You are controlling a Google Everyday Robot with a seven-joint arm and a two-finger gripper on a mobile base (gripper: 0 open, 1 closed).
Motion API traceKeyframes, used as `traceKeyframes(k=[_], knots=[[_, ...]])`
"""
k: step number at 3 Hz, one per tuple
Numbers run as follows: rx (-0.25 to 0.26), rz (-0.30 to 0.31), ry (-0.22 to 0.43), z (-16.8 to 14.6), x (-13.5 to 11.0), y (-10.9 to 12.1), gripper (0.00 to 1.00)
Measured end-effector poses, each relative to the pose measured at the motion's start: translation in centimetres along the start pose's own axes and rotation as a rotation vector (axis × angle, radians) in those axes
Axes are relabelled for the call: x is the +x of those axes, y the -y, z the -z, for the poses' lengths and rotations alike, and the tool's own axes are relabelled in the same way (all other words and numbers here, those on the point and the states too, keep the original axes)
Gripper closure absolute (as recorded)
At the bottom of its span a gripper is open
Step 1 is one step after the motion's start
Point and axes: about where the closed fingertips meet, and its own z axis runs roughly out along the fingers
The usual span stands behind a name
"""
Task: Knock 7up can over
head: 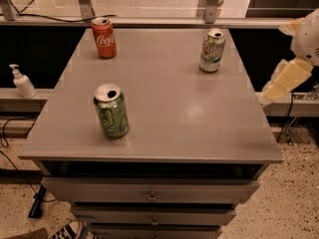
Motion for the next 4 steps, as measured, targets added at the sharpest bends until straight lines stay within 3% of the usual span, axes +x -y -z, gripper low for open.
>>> traceKeyframes(k=[1, 2, 4], knots=[[-0.004, -0.078, 0.112, -2.9, 0.5, 3.3, 0.00], [-0.057, -0.148, 0.242, -5.7, -1.1, 5.1, 0.00], [-0.184, -0.190, 0.495, -10.4, -7.0, 5.3, 0.00]])
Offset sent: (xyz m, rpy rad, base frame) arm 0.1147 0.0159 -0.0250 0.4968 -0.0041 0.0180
